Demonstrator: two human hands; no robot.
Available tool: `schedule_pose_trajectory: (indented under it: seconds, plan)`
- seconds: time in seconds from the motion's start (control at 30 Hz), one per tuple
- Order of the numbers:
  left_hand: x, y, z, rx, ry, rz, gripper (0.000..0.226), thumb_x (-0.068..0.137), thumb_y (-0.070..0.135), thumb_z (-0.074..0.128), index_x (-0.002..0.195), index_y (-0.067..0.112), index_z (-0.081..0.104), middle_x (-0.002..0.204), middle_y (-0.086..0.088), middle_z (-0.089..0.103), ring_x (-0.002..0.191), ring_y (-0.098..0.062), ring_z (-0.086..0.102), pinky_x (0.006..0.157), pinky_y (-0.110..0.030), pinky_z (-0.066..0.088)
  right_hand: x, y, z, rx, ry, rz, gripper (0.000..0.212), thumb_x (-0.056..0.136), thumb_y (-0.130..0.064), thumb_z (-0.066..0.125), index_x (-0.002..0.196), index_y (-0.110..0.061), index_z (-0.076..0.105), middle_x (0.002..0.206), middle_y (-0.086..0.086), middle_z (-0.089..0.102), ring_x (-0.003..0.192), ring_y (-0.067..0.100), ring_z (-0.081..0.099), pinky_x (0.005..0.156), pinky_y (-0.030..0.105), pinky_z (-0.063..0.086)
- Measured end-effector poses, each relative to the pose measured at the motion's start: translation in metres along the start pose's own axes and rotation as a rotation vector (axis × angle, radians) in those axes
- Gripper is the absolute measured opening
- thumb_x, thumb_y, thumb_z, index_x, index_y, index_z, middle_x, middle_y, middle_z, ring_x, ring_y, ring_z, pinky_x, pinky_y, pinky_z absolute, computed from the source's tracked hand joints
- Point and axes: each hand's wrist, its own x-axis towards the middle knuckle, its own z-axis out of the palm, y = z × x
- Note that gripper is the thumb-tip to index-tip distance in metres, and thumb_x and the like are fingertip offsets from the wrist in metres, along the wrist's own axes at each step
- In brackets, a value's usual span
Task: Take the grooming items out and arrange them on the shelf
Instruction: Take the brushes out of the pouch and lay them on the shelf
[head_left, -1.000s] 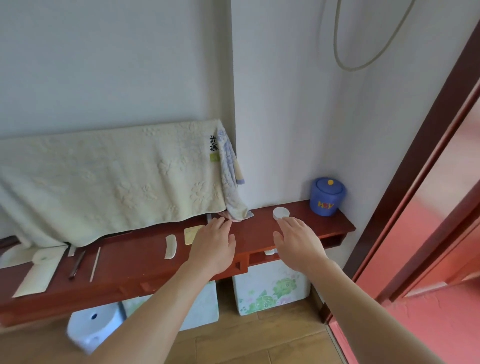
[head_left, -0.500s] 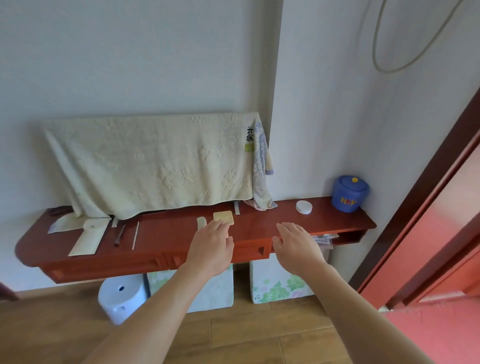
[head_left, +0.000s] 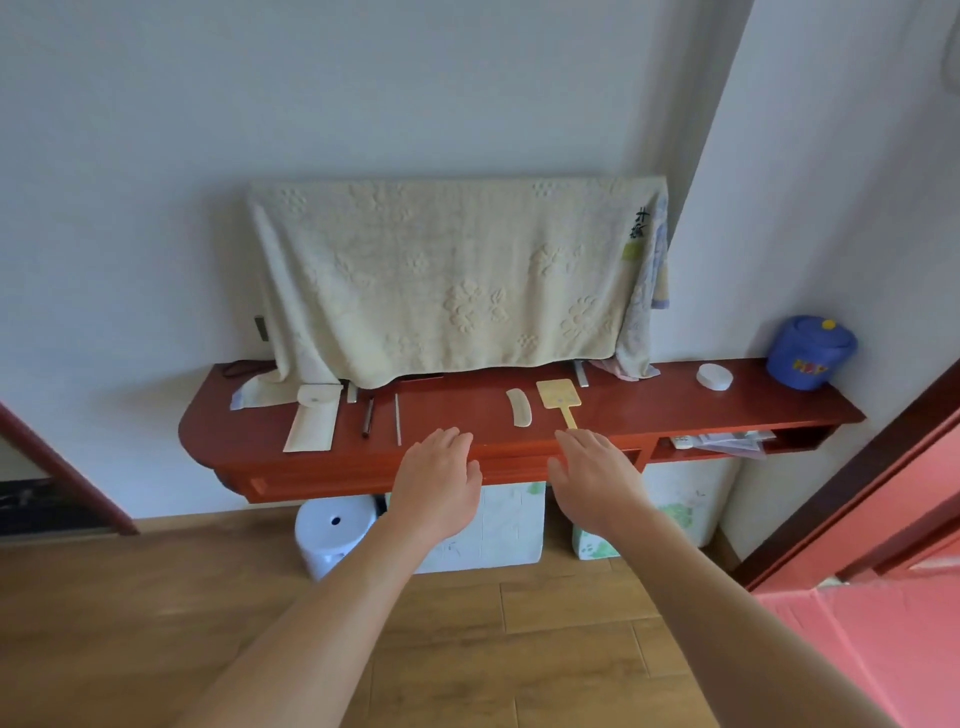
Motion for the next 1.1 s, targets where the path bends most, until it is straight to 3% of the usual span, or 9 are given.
schedule_pose_trajectory:
  seconds: [0.1, 0.23, 0.33, 0.5, 0.7, 0.83, 1.0, 1.1]
  plan:
    - [0.003, -0.033, -0.008, -0.002, 0.021, -0.031, 0.043, 0.102, 0.026, 0.037, 0.139, 0.008, 0.048, 0.14, -0.007, 0.052, 0.13, -0.024, 0.045, 0.107, -0.039, 0.037, 0.017, -0.022, 0.01, -0.026, 0.007, -0.033, 0.04, 0.097, -0.031, 0.034, 0.13, -0.015, 0.049, 0.133, -0.001, 0.052, 0.123, 0.019, 0.044, 0.104, 0.033, 0.035]
    - [0.02, -0.07, -0.008, 0.021, 0.02, -0.061, 0.04, 0.101, 0.027, 0.037, 0.134, 0.008, 0.052, 0.128, -0.004, 0.056, 0.12, -0.023, 0.05, 0.101, -0.039, 0.043, 0.048, -0.04, 0.024, -0.036, 0.016, -0.073, 0.031, 0.096, -0.031, 0.034, 0.116, -0.017, 0.053, 0.123, -0.002, 0.057, 0.111, 0.016, 0.049, 0.101, 0.034, 0.041]
    - [0.038, -0.095, -0.011, 0.041, 0.031, -0.071, 0.04, 0.099, 0.026, 0.04, 0.131, 0.008, 0.054, 0.123, -0.004, 0.058, 0.115, -0.023, 0.053, 0.098, -0.039, 0.045, 0.08, -0.049, 0.033, -0.019, 0.01, -0.083, 0.027, 0.096, -0.031, 0.033, 0.11, -0.017, 0.053, 0.117, -0.002, 0.056, 0.112, 0.016, 0.047, 0.096, 0.032, 0.039]
    - [0.07, -0.14, -0.017, 0.074, 0.034, -0.14, 0.036, 0.097, 0.027, 0.038, 0.119, 0.007, 0.059, 0.117, -0.005, 0.06, 0.113, -0.026, 0.056, 0.095, -0.043, 0.047, 0.141, -0.069, 0.049, 0.003, -0.012, -0.117, 0.033, 0.096, -0.032, 0.033, 0.115, -0.015, 0.054, 0.118, -0.002, 0.055, 0.113, 0.019, 0.046, 0.099, 0.034, 0.039]
    - [0.096, -0.181, -0.022, 0.109, 0.033, -0.188, 0.036, 0.096, 0.027, 0.04, 0.119, 0.007, 0.06, 0.117, -0.006, 0.061, 0.111, -0.025, 0.056, 0.095, -0.042, 0.047, 0.191, -0.098, 0.061, -0.03, -0.049, -0.182, 0.032, 0.096, -0.032, 0.033, 0.114, -0.016, 0.054, 0.116, -0.004, 0.055, 0.114, 0.018, 0.047, 0.096, 0.031, 0.032]
    - [0.107, -0.213, -0.019, 0.118, 0.011, -0.213, 0.036, 0.096, 0.028, 0.039, 0.122, 0.009, 0.058, 0.117, -0.003, 0.059, 0.112, -0.024, 0.055, 0.093, -0.039, 0.046, 0.216, -0.12, 0.079, -0.004, -0.098, -0.208, 0.038, 0.098, -0.032, 0.034, 0.125, -0.013, 0.051, 0.129, 0.002, 0.053, 0.122, 0.02, 0.044, 0.106, 0.033, 0.032]
    - [0.114, -0.263, -0.014, 0.104, -0.023, -0.249, 0.04, 0.099, 0.029, 0.038, 0.133, 0.011, 0.052, 0.133, -0.003, 0.054, 0.124, -0.022, 0.049, 0.102, -0.038, 0.042, 0.242, -0.156, 0.108, -0.022, -0.152, -0.23, 0.037, 0.098, -0.031, 0.034, 0.126, -0.013, 0.051, 0.13, 0.001, 0.053, 0.121, 0.019, 0.044, 0.105, 0.032, 0.032]
    - [0.12, -0.3, -0.015, 0.111, -0.039, -0.241, 0.043, 0.099, 0.03, 0.036, 0.136, 0.014, 0.05, 0.131, -0.001, 0.054, 0.123, -0.019, 0.048, 0.102, -0.036, 0.042, 0.259, -0.183, 0.124, -0.014, -0.178, -0.235, 0.037, 0.098, -0.031, 0.034, 0.126, -0.014, 0.051, 0.129, -0.001, 0.053, 0.122, 0.02, 0.045, 0.107, 0.033, 0.033]
